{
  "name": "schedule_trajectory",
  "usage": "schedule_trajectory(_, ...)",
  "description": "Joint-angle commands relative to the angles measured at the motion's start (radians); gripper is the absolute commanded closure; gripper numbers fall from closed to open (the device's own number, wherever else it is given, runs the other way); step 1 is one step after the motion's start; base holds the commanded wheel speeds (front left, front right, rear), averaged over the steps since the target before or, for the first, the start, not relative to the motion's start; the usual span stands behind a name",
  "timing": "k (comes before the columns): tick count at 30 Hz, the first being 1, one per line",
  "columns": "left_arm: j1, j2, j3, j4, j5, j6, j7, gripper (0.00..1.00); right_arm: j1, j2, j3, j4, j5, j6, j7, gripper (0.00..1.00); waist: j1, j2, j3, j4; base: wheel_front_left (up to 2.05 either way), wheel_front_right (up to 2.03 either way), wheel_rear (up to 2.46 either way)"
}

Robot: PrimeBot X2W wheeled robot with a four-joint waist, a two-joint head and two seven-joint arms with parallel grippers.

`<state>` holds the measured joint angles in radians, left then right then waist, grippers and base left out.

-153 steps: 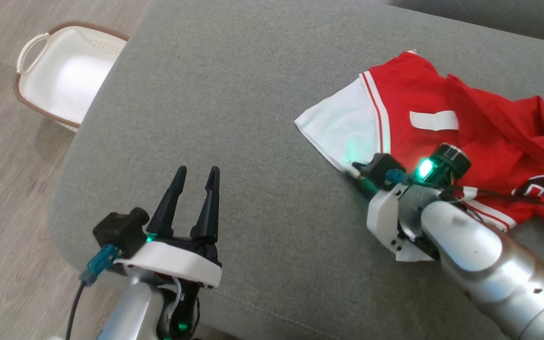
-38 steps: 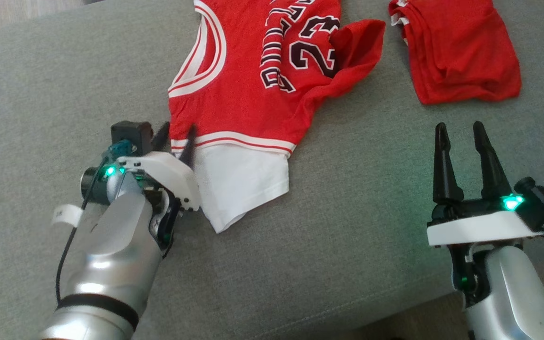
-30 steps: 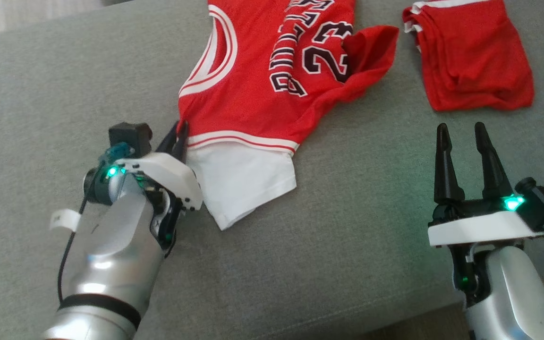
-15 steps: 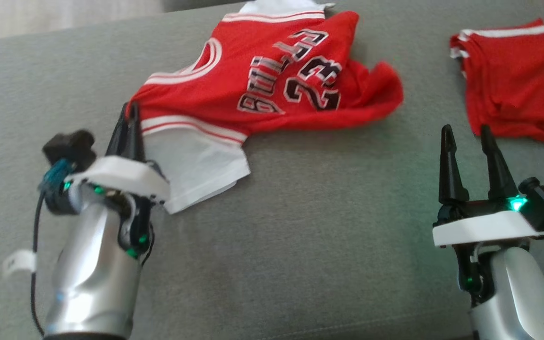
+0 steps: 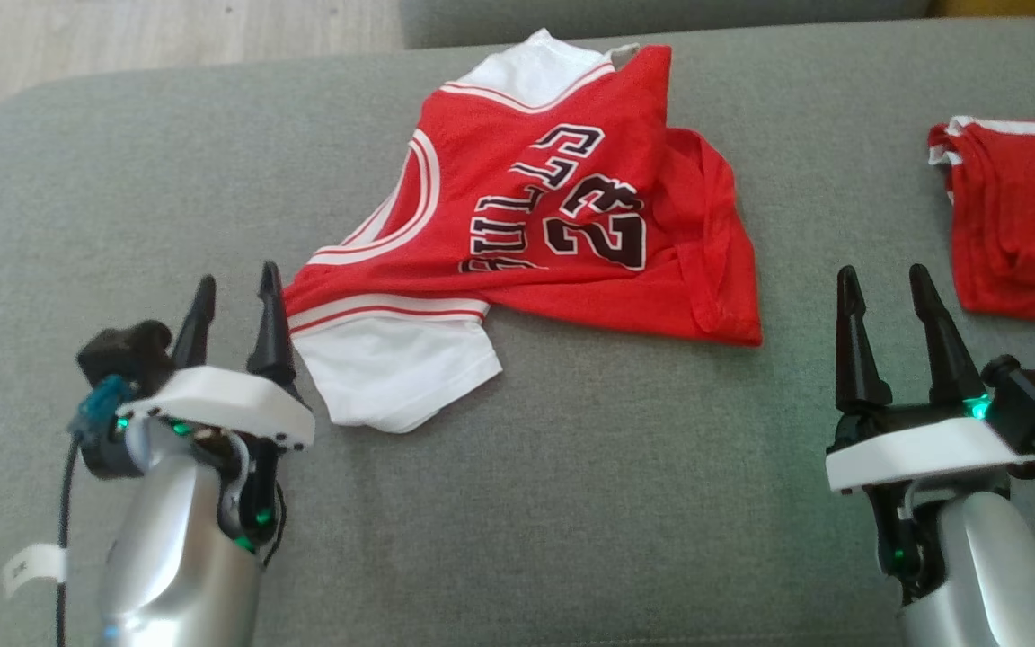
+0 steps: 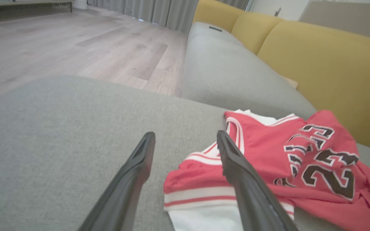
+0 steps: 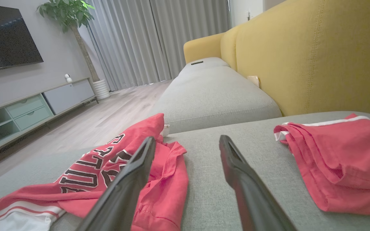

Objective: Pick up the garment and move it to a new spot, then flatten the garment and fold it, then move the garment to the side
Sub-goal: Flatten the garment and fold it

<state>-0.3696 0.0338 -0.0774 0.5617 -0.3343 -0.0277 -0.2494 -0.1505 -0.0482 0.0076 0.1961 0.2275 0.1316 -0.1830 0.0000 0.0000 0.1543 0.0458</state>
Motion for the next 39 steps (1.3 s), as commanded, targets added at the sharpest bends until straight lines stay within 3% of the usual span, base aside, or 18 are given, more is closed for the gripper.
schedule_trajectory(1,0.003,0.018,0.044,-0.060,0.004,-0.004,-0.012,0.00,0.000,-0.002,0.023,-0.035,-0.006,-0.001,0.005,0.00,0.0000,0.0000,-0.011,0.010,0.00,0.00,0.00)
schedule_trajectory(5,0.077,0.017,0.051,-0.159,-0.031,-0.006,-0.012,0.00,0.021,-0.002,0.032,-0.031,-0.003,-0.001,0.001,0.00,0.0000,0.0000,-0.030,0.020,0.00,0.00,0.00)
schedule_trajectory(11,0.203,0.017,0.014,-0.307,-0.080,0.026,-0.012,0.00,0.050,-0.002,0.050,-0.014,0.012,-0.001,-0.012,0.00,0.0000,0.0000,-0.042,0.036,0.00,0.00,0.00)
schedule_trajectory(17,0.252,0.017,-0.041,-0.336,-0.088,0.042,-0.012,0.00,0.053,-0.002,0.059,0.008,-0.002,-0.001,-0.019,0.00,0.0000,0.0000,-0.046,0.050,0.00,0.00,0.00)
schedule_trajectory(25,0.235,0.016,-0.094,-0.327,-0.094,0.050,-0.012,0.00,0.003,-0.002,0.088,0.103,-0.131,-0.001,0.052,0.00,0.0000,0.0000,-0.028,0.086,0.00,0.00,0.00)
schedule_trajectory(30,0.228,0.016,-0.118,-0.321,-0.102,0.053,-0.012,0.00,-0.056,-0.018,0.102,0.193,-0.295,-0.001,0.068,0.00,0.0000,0.0000,-0.009,0.116,0.00,0.00,0.00)
schedule_trajectory(39,0.218,0.016,-0.145,-0.311,-0.113,0.056,-0.012,0.00,-0.130,-0.008,-0.013,0.316,-0.416,-0.001,0.040,0.00,0.0000,0.0000,0.015,0.160,0.00,0.00,0.00)
